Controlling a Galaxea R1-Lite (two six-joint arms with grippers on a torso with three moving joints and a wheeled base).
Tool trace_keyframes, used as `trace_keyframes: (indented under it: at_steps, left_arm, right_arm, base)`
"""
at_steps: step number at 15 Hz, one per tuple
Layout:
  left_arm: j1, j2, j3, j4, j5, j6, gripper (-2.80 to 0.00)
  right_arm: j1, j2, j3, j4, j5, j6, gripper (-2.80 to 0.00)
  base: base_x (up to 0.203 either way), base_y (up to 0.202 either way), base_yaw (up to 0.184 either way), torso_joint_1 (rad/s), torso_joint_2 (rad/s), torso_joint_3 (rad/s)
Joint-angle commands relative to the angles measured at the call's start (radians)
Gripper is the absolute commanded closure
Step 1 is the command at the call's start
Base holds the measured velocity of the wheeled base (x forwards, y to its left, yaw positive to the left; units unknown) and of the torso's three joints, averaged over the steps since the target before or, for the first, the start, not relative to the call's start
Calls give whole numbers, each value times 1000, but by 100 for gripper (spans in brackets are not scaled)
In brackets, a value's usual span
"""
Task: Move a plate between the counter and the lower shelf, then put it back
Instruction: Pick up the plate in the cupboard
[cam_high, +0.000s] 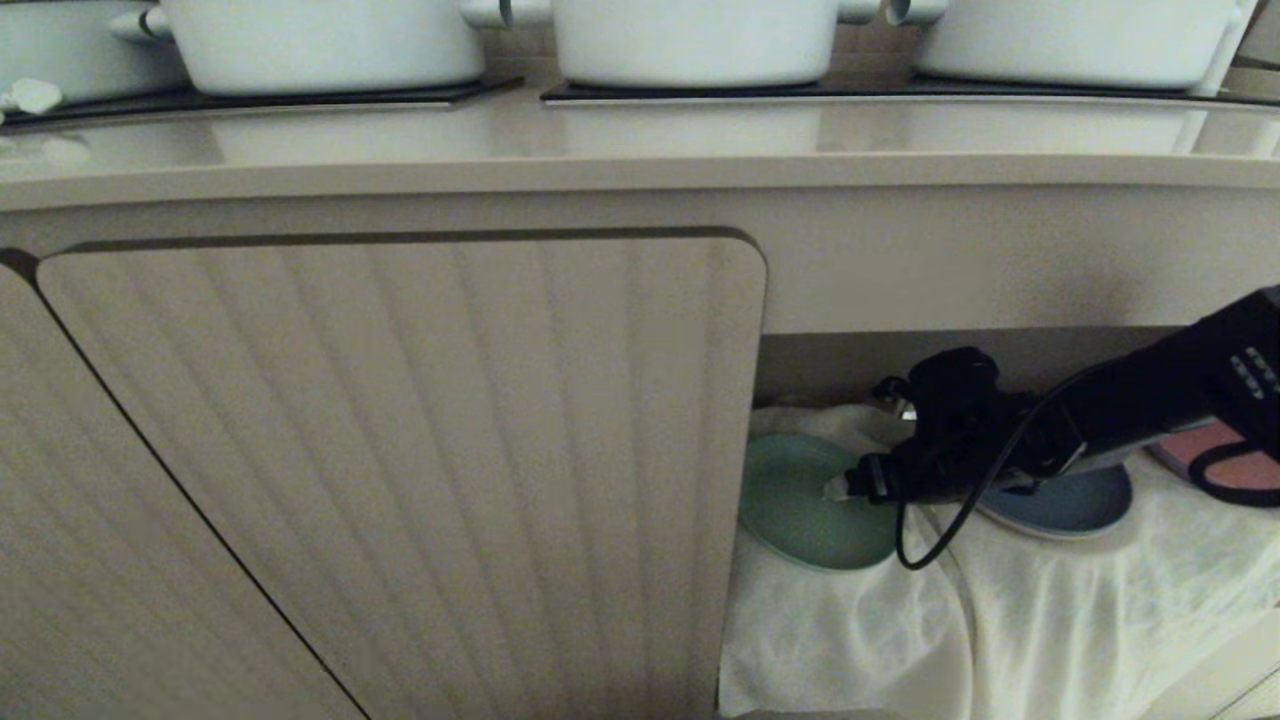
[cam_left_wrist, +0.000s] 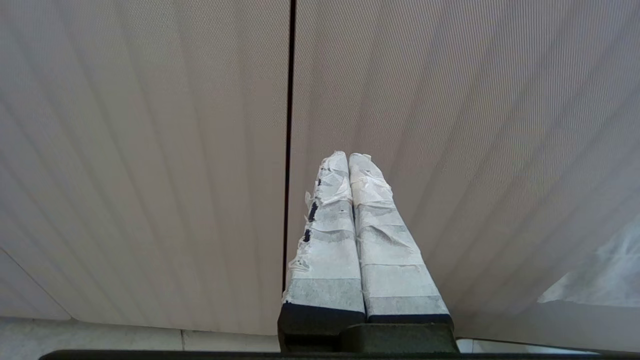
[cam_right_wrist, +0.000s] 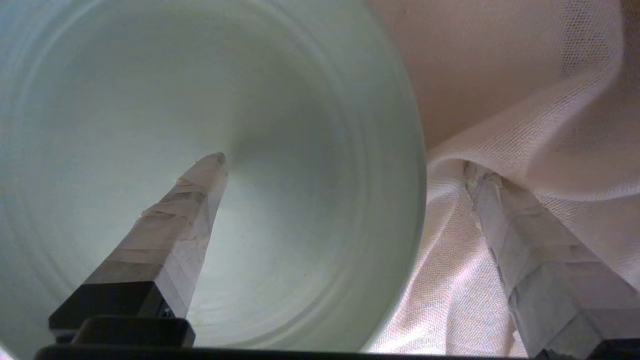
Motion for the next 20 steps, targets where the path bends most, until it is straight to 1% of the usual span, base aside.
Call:
trace_keyframes:
  at_steps: [1, 10, 20]
  left_arm:
    - [0, 0, 0, 0, 1, -1, 0]
    - [0, 0, 0, 0, 1, -1, 0]
    - [0, 0, -1, 0, 1, -1, 0]
  right_arm:
    - [0, -5, -1, 3, -2, 0, -280]
    - [-6, -51, -17, 94, -2, -2, -280]
    - [0, -17, -67, 89, 0, -5, -280]
  base:
    - [0, 0, 0, 0, 0, 0]
    - [0, 0, 0, 0, 0, 0]
    - [0, 0, 0, 0, 0, 0]
